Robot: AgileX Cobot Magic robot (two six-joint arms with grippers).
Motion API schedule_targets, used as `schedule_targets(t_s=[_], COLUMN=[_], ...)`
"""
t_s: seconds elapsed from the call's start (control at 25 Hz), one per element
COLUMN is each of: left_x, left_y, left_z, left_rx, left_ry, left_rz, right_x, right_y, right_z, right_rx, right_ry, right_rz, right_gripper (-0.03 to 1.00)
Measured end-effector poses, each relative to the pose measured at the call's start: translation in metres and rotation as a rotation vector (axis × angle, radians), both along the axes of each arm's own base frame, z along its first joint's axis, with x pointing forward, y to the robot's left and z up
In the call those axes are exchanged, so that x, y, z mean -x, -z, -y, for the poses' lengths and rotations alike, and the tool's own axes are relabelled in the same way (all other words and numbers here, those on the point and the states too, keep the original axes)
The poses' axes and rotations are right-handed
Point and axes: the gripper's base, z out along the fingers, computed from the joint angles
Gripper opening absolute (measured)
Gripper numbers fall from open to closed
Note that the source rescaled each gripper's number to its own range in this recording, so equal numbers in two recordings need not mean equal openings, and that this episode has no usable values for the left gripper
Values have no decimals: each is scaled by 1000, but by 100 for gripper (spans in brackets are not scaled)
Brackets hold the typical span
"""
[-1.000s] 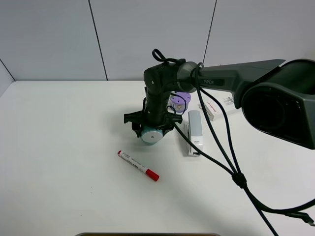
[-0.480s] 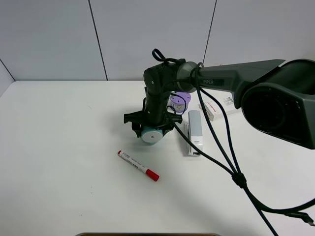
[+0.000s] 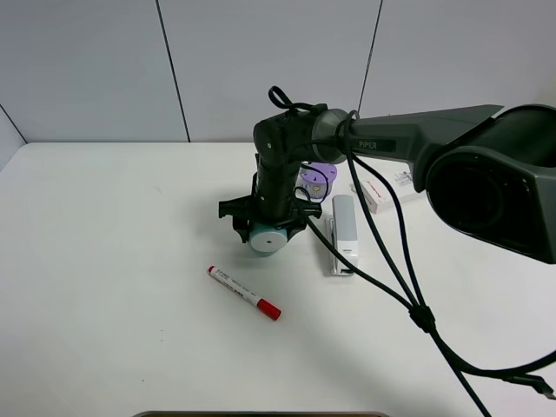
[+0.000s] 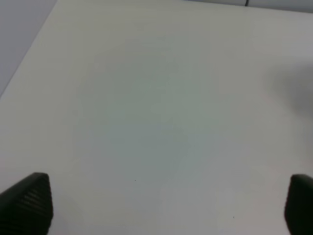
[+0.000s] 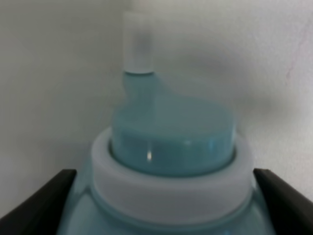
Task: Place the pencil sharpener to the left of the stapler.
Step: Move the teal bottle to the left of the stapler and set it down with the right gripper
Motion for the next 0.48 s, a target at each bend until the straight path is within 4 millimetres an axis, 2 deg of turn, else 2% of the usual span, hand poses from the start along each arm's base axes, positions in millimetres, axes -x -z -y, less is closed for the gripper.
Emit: schedule_targets(t_s=[0.4,0.48], left_x=[0,0], left_y=[0,0], left_z=[0,0], left_rx=[0,0], left_ry=[0,0], left_rz=[0,0], right_x=[0,0], right_y=[0,0], right_z=[0,0], right_rx=[0,-2], right_ry=[0,0], right_rz=[0,1], right_gripper=[4,10])
